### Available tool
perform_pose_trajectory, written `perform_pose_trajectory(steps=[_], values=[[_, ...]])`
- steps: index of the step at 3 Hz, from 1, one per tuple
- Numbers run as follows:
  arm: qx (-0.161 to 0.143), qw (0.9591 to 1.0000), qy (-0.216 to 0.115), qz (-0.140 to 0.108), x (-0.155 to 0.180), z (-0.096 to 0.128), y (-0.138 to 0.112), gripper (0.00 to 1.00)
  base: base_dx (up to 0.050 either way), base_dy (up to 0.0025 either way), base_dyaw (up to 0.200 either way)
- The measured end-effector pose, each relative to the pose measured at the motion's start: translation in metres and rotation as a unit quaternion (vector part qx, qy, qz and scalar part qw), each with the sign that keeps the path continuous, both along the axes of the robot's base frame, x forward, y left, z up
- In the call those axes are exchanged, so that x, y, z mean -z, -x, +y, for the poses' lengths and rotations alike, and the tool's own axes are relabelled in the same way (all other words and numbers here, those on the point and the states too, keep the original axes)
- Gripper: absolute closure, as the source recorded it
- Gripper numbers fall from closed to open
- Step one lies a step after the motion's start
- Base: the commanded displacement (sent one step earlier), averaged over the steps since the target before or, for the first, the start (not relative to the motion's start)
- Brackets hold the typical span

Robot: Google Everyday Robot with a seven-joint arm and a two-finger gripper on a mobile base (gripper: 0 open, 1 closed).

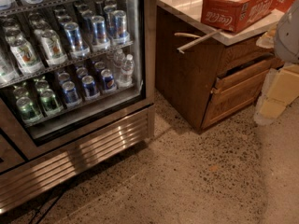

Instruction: Open right fridge door

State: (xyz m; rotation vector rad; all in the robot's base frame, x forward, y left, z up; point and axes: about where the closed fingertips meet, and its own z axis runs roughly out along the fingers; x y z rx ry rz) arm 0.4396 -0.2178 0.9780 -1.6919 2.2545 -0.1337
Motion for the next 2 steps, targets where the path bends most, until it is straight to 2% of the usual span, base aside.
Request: perform_pose_trajectory(steps=[1,2], values=[[0.033,0.9994,0.009,-0.007,-0.0005,-0.0127,-0.0008,0.00,0.000,0.00000,0.000],[0.049,0.9985,0.022,-0.002,0.0087,-0.0096,-0.0057,0.00,0.000,0.00000,0.000]])
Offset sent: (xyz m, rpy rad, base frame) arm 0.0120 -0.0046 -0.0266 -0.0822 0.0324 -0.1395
